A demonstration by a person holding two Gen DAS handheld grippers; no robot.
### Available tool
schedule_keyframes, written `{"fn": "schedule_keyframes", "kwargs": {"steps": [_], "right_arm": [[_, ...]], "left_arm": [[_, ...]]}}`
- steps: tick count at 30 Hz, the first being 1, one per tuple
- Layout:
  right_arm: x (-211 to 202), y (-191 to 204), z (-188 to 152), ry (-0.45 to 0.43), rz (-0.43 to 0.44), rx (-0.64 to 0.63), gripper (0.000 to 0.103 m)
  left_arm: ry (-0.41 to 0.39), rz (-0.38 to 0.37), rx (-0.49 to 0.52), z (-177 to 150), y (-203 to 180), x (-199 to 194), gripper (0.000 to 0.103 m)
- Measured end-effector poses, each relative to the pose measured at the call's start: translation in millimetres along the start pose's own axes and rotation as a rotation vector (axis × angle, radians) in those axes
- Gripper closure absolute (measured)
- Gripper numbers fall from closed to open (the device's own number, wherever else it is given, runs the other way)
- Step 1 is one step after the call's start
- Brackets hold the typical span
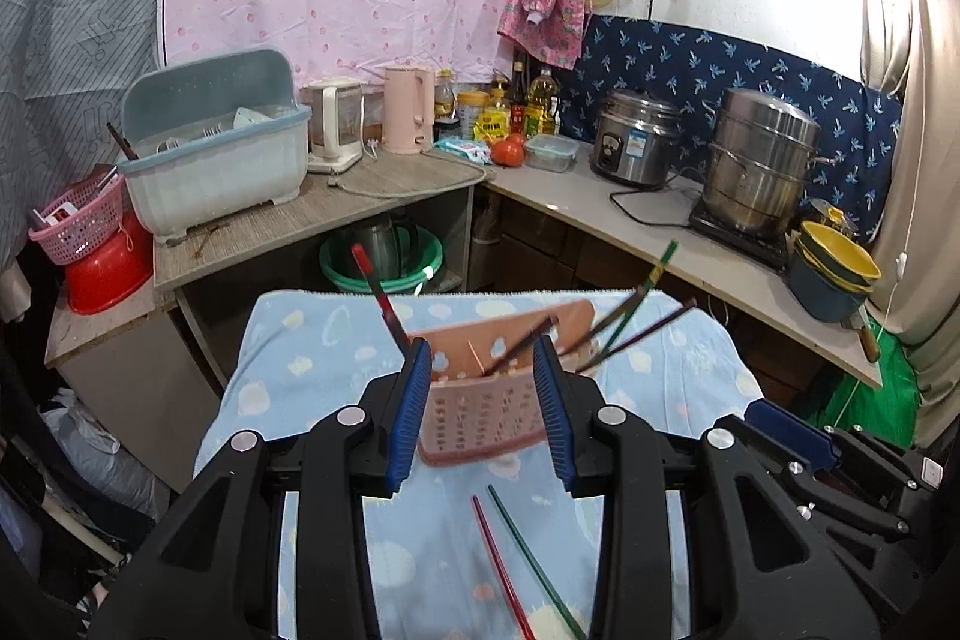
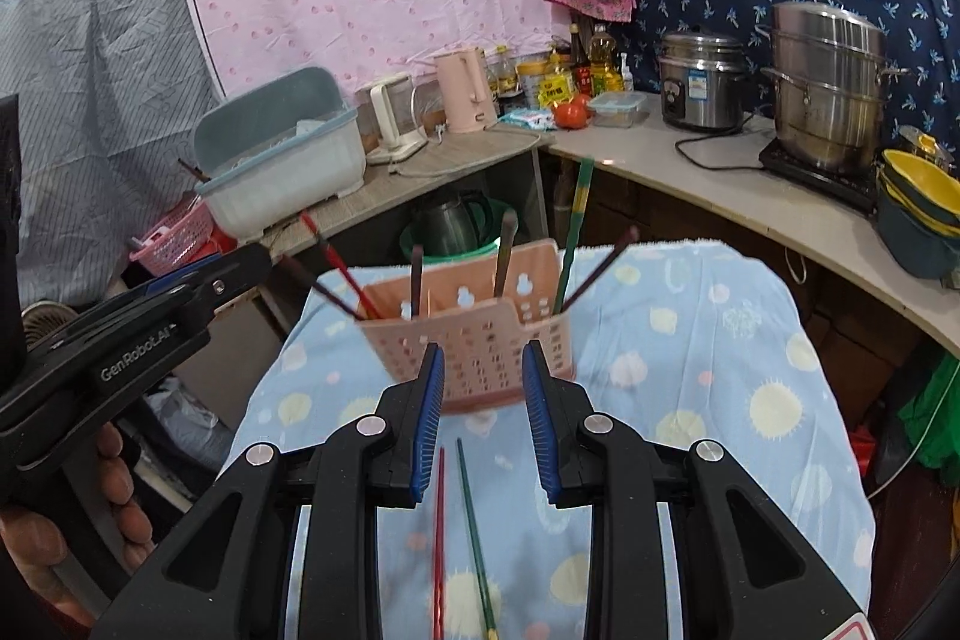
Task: Organize utensils
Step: 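Withdraw both tools back over the last red and green chopsticks, then close the left tool on the last red chopstick while the right closes on the green one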
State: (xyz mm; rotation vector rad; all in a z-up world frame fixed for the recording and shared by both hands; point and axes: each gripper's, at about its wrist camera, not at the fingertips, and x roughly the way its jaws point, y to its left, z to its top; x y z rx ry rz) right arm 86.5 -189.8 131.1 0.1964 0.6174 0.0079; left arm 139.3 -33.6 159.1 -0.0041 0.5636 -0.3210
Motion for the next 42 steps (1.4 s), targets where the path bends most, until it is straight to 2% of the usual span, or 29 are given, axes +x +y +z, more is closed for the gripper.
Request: {"fn": "schedule_keyframes", "kwargs": {"steps": [14, 24, 32, 37, 40, 42], "right_arm": [[6, -8, -94, 0.186, 0.005, 0.01, 0.076], [36, -5, -165, 0.333, 0.004, -0.014, 0.076], [50, 2, -195, 0.394, 0.002, -0.056, 0.076], [55, 4, -202, 0.406, -0.014, -0.078, 0.078], [60, 2, -206, 0.417, -0.021, -0.08, 0.082], [62, -1, -209, 0.421, -0.018, -0.073, 0.09]], "left_arm": [[0.166, -0.024, 0.026, -86, -17, 12, 0.07], [0.323, -0.028, 0.017, -157, -14, 28, 0.07], [0.437, -0.033, -0.002, -206, -7, 35, 0.07], [0.466, -0.046, -0.006, -223, -8, 32, 0.07], [0.478, -0.065, -0.004, -227, -12, 32, 0.07], [0.481, -0.069, 0.003, -229, -15, 32, 0.07]]}}
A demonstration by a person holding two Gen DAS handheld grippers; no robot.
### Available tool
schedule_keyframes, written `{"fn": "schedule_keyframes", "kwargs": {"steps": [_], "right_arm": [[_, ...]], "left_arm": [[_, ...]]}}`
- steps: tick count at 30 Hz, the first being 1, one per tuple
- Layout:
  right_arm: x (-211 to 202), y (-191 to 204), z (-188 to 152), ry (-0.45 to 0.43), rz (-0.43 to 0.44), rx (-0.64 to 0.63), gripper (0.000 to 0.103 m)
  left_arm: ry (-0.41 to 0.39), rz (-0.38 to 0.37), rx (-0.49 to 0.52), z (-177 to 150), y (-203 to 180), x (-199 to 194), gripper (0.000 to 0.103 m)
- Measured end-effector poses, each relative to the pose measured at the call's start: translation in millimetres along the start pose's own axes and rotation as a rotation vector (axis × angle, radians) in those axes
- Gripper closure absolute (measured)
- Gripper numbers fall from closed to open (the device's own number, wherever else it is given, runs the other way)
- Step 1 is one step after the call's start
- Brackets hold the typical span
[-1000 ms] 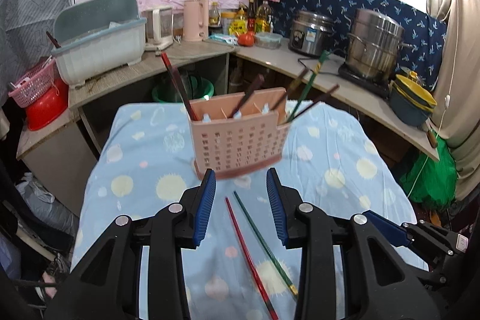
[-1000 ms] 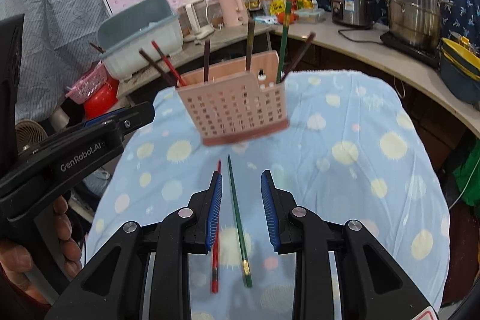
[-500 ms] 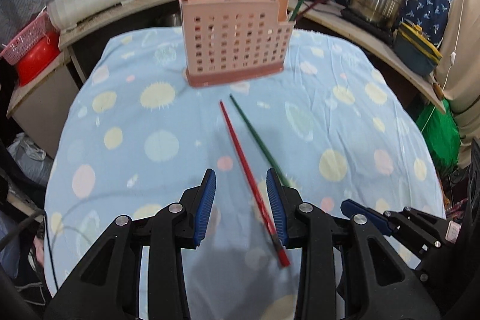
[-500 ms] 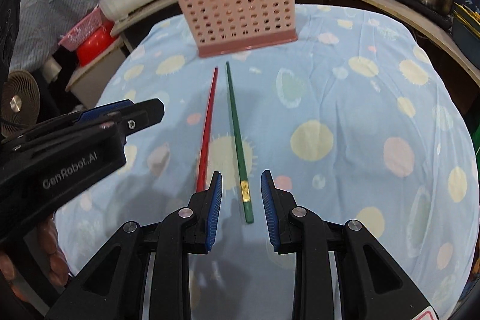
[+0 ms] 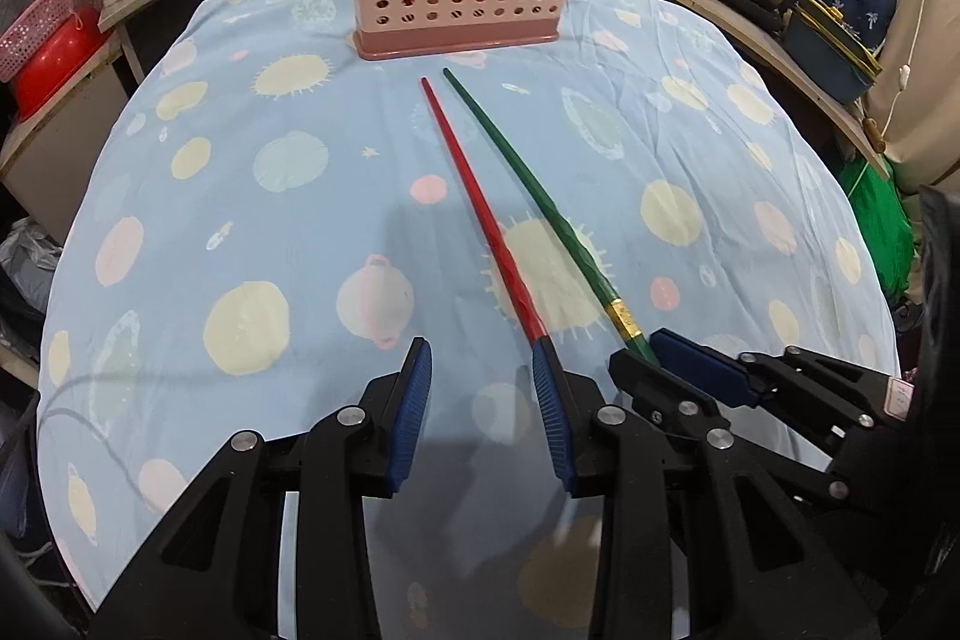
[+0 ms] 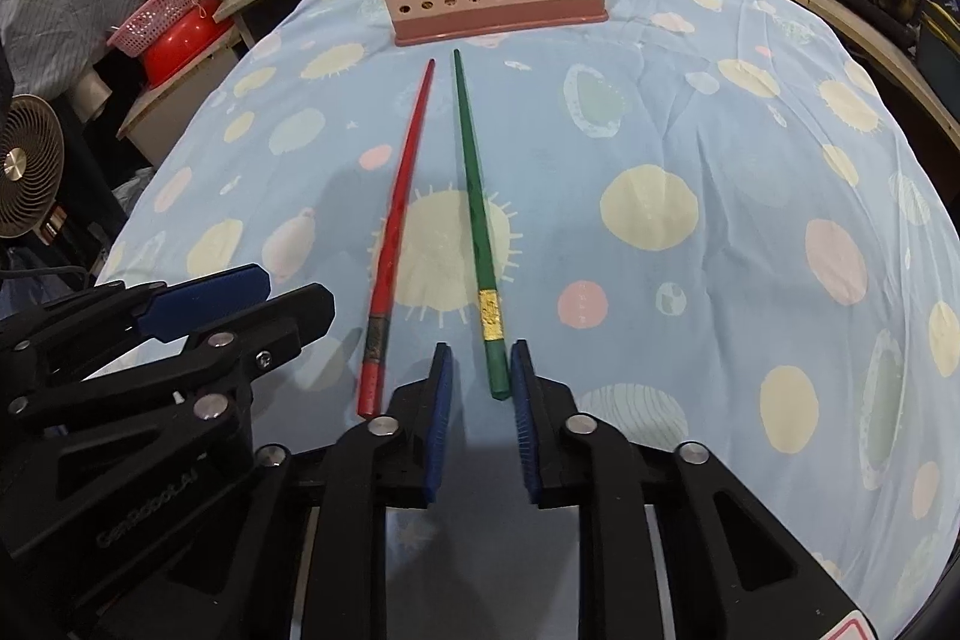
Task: Organize utensils
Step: 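Close the left tool on the last red chopstick while the right closes on the green one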
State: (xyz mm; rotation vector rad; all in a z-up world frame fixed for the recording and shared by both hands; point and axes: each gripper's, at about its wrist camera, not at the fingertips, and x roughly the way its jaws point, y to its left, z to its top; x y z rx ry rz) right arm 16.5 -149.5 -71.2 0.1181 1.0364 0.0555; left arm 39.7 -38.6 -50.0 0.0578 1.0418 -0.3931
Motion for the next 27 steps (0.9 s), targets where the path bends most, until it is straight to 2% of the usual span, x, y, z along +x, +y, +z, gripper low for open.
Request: {"fn": "schedule_keyframes", "kwargs": {"steps": [3, 9, 17, 23, 26, 27], "right_arm": [[0, -3, -2, -0.008, -0.008, -0.001, 0.095], [-4, -9, -8, -0.027, -0.023, -0.006, 0.096], [-17, -32, -18, -0.04, -0.024, 0.069, 0.096], [-19, -35, -22, -0.041, -0.023, 0.083, 0.096], [-19, -35, -22, -0.041, -0.02, 0.082, 0.096], [-19, -34, -22, -0.041, -0.019, 0.082, 0.096]], "left_arm": [[0.011, -0.016, -0.008, -1, -1, 3, 0.07], [0.021, -0.038, 0.001, -3, -8, 6, 0.07], [0.042, -0.062, 0.013, -7, -18, 14, 0.07], [0.031, -0.047, 0.035, -9, -23, 19, 0.07], [0.021, -0.038, 0.034, -10, -21, 20, 0.081], [0.02, -0.038, 0.035, -10, -20, 20, 0.089]]}}
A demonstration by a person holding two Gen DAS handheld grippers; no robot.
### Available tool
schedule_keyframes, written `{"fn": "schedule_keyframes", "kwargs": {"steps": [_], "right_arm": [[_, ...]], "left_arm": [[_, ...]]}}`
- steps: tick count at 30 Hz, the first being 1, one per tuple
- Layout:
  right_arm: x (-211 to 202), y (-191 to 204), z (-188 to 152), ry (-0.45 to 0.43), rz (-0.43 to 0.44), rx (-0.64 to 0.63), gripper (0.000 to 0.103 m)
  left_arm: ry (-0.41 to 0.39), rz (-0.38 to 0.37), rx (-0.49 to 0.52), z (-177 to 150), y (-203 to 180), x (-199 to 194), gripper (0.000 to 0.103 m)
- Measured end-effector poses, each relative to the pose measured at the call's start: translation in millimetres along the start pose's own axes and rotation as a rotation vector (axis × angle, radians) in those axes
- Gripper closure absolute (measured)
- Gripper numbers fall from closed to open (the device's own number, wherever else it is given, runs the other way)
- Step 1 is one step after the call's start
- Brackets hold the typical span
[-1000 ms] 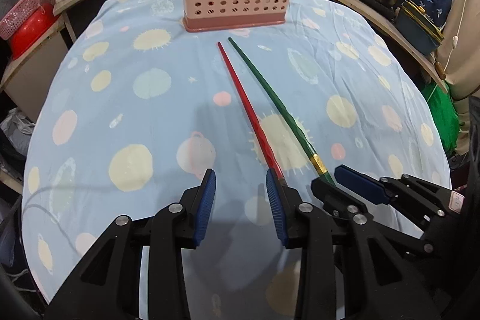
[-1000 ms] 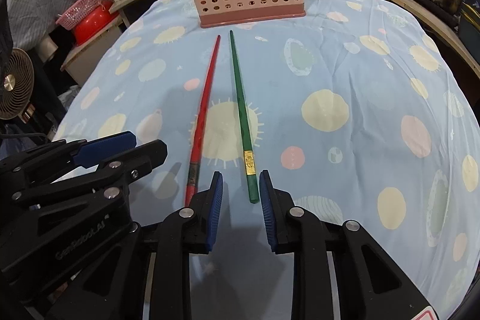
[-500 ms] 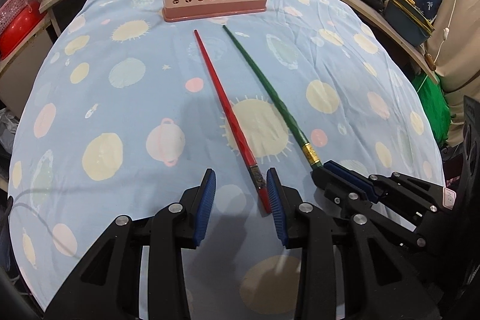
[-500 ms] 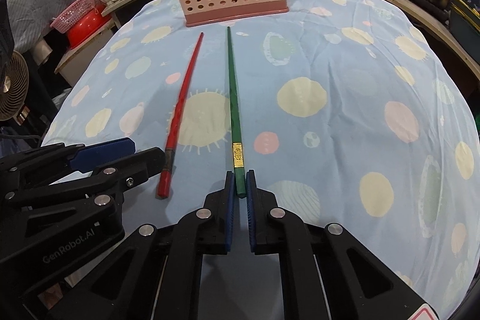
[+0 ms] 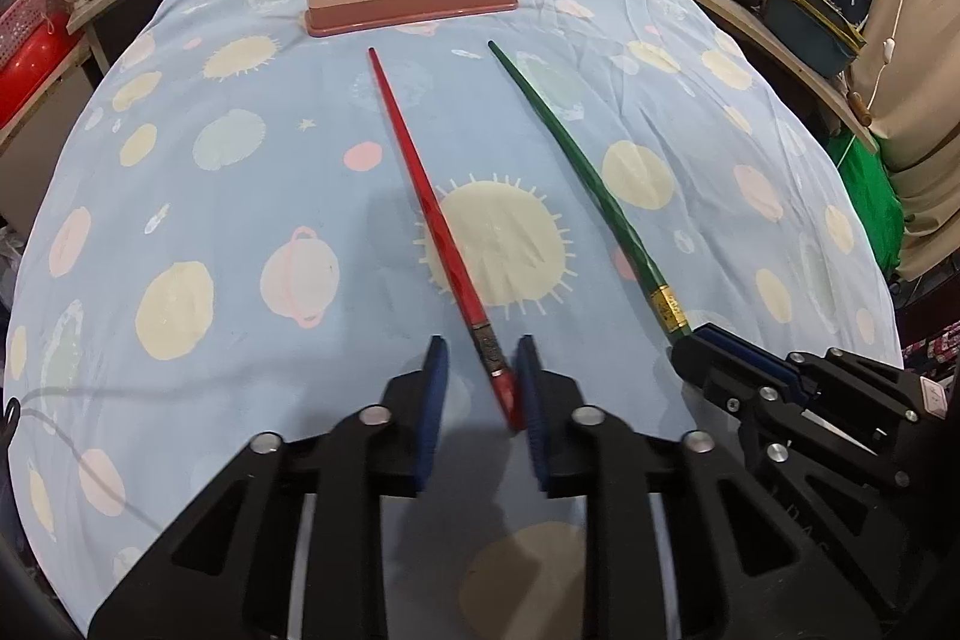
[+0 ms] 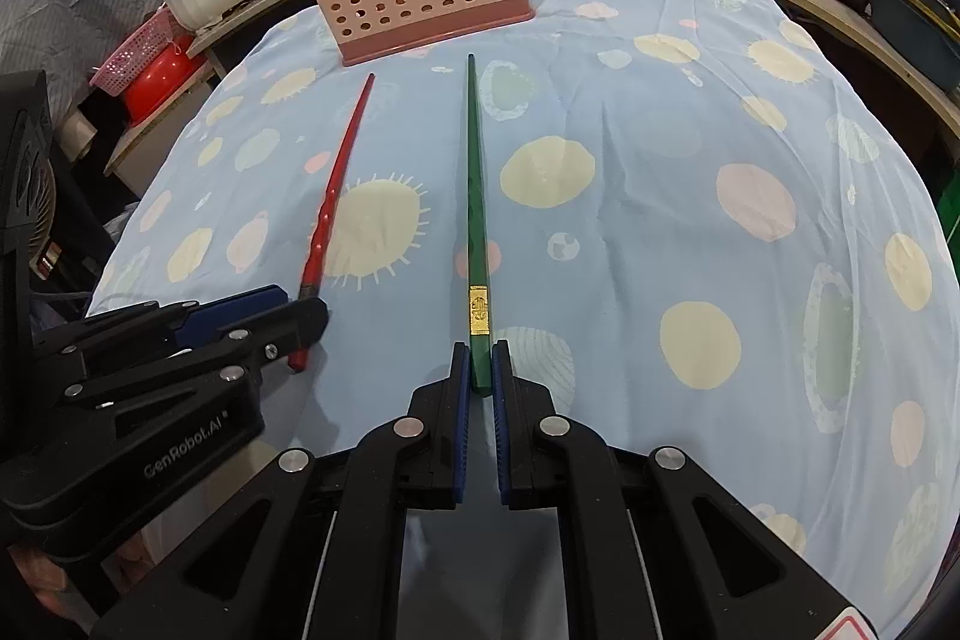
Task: Organize utensils
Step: 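Close the left tool on the last red chopstick while the right closes on the green one, then lift both held chopsticks upright and lower them into the pink basket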
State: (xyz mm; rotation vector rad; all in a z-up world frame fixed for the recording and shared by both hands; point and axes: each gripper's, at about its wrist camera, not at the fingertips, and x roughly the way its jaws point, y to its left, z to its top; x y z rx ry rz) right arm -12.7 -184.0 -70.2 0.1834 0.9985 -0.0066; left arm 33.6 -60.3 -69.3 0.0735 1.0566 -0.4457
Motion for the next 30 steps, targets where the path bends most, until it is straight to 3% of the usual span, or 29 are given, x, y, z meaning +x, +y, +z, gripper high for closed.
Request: {"fn": "schedule_keyframes", "kwargs": {"steps": [11, 18, 30], "right_arm": [[-26, 2, 2, -0.047, 0.021, 0.008, 0.096], [-76, 4, 24, -0.157, 0.049, 0.018, 0.096], [-154, 8, 96, -0.39, 0.07, -0.011, 0.096]], "left_arm": [[-0.027, 0.003, 0.008, -6, 9, -25, 0.096], [-0.118, 0.004, -0.001, 9, 17, -74, 0.096], [-0.347, 0.031, 0.005, 79, 26, -158, 0.096]]}}
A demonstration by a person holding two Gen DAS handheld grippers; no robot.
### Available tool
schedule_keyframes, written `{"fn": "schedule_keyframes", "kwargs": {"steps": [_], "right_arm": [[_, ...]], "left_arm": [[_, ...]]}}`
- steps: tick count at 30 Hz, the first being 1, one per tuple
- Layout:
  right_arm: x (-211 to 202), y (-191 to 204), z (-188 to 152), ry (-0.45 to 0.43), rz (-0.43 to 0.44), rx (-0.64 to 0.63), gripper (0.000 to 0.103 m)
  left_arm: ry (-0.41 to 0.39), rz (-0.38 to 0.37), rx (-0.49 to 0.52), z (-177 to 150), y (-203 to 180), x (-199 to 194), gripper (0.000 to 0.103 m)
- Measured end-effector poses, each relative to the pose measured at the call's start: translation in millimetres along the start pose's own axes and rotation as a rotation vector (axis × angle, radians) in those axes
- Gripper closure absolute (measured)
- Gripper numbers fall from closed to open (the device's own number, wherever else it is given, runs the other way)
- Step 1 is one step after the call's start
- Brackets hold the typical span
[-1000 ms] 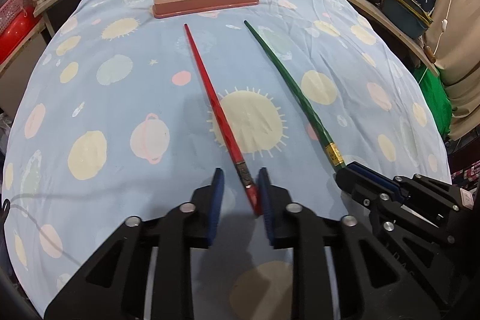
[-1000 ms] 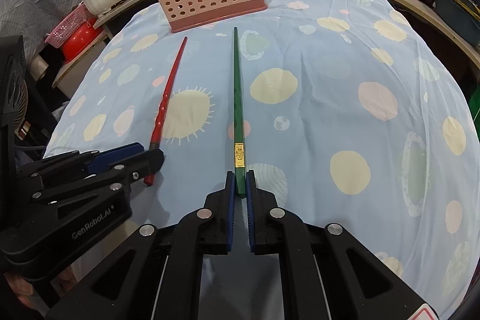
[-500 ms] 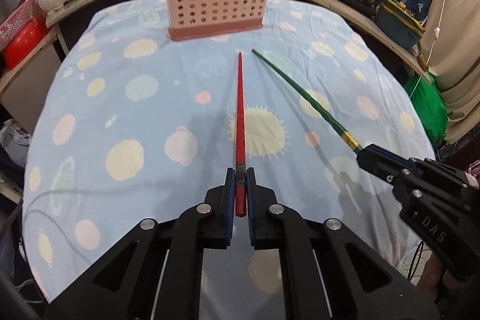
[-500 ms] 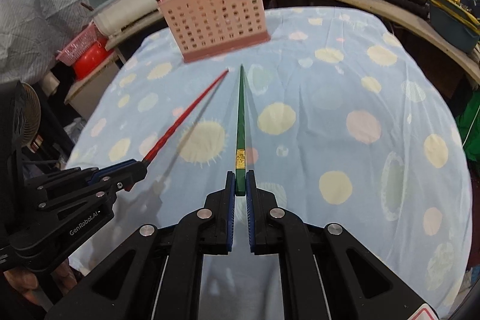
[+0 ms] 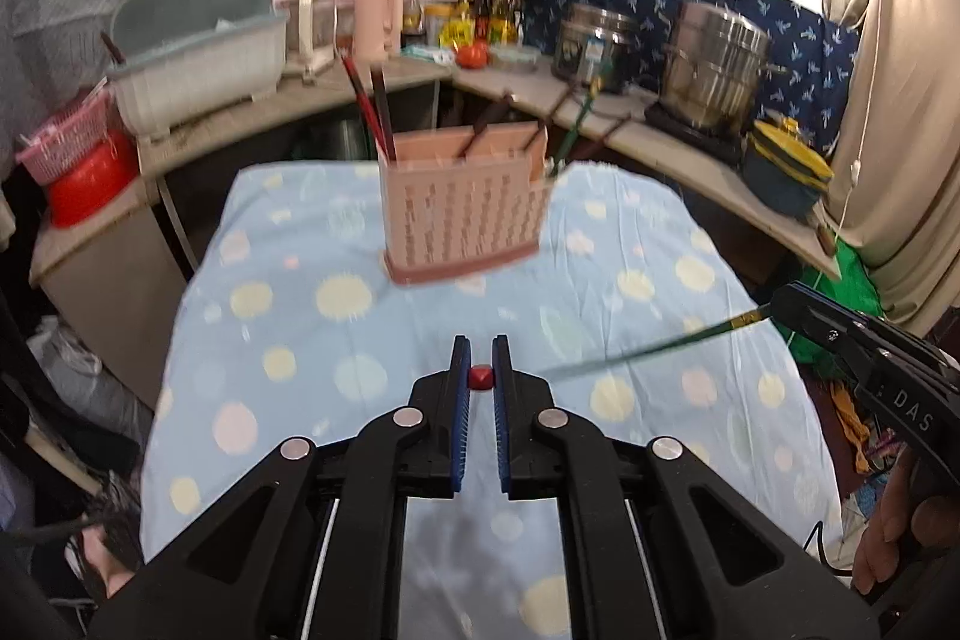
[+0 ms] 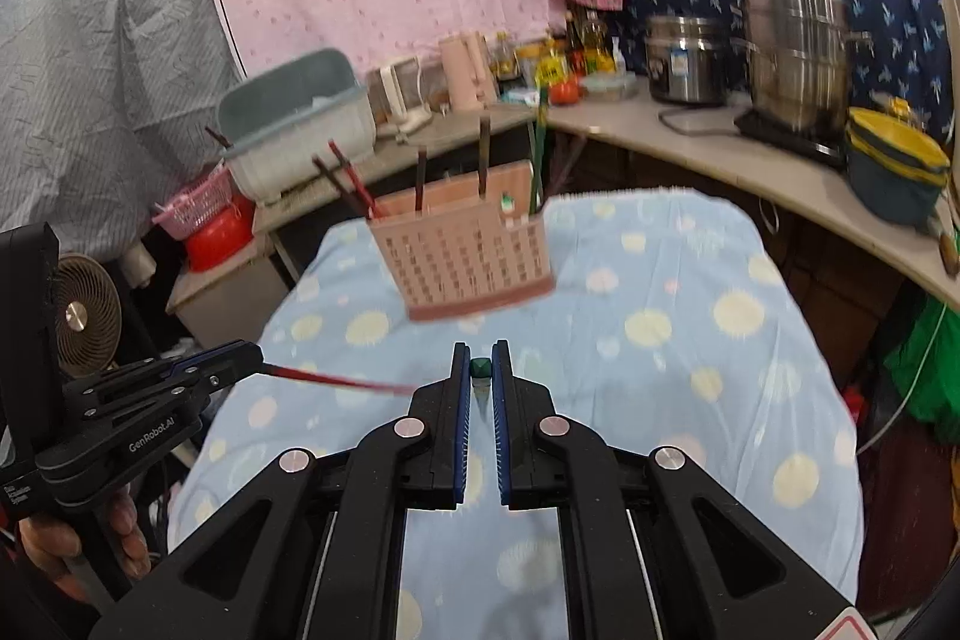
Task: Organize utensils
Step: 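Lift both held chopsticks upright and lower them into the pink basket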
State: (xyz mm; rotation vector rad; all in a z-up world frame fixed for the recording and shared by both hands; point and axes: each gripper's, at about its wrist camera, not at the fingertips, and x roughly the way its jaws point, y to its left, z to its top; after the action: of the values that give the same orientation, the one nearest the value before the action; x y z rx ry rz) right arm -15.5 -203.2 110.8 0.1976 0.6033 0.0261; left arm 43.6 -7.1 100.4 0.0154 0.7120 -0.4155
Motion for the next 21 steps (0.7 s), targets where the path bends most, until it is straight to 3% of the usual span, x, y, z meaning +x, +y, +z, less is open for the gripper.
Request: {"fn": "schedule_keyframes", "kwargs": {"steps": [10, 21], "right_arm": [[-11, 14, 86, -0.157, -0.01, -0.068, 0.096], [2, 3, 175, -0.325, 0.023, 0.052, 0.096]], "left_arm": [[-0.164, 0.02, 0.06, 89, -3, -27, 0.096], [-0.281, 0.029, 0.047, 169, 2, -26, 0.096]]}}
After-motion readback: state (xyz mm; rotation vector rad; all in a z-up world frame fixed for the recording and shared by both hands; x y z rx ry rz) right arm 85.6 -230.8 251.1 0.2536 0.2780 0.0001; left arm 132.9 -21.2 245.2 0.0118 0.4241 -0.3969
